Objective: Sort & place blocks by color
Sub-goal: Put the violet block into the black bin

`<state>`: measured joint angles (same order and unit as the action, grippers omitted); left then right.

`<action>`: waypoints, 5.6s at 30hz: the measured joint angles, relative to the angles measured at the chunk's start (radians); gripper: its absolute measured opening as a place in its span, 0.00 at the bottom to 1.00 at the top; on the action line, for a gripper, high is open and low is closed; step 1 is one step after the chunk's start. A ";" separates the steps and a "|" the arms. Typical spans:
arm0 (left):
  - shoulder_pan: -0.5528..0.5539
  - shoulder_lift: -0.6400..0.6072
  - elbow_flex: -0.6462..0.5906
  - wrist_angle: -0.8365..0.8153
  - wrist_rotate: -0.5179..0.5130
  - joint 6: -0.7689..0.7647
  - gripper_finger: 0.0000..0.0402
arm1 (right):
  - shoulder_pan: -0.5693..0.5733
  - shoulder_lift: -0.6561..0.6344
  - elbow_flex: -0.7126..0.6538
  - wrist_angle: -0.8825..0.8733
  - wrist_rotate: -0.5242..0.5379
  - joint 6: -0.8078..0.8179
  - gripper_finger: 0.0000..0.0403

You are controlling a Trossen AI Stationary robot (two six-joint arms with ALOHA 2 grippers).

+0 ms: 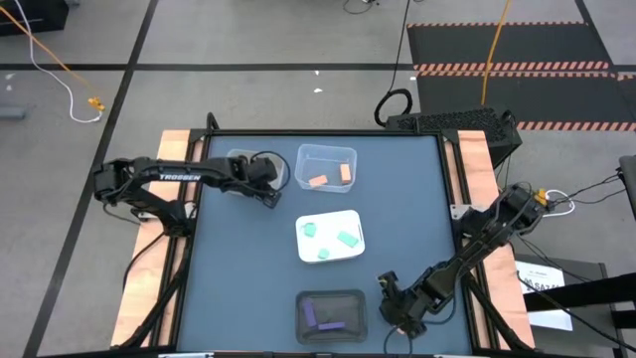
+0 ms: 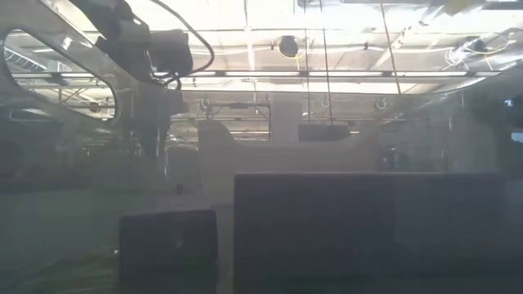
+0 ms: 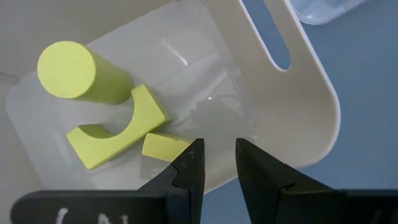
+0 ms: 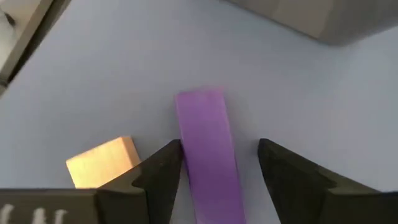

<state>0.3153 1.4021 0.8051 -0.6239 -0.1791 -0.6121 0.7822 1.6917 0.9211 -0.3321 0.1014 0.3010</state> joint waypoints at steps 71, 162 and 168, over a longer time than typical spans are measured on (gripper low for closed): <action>-0.353 -0.172 0.005 0.967 0.177 0.530 0.23 | -0.619 -0.450 -0.005 0.613 0.497 -0.859 0.22; -0.252 0.044 0.003 1.250 -0.088 0.517 0.56 | -0.632 -0.098 -0.005 1.199 0.763 -1.702 0.22; -0.245 0.049 0.005 1.267 -0.080 0.537 0.35 | -0.631 -0.098 -0.005 1.179 0.760 -1.688 0.23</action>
<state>0.0702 1.4513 0.8105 0.6431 -0.2587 -0.0750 0.1516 1.5937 0.9161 0.8470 0.8617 -1.3873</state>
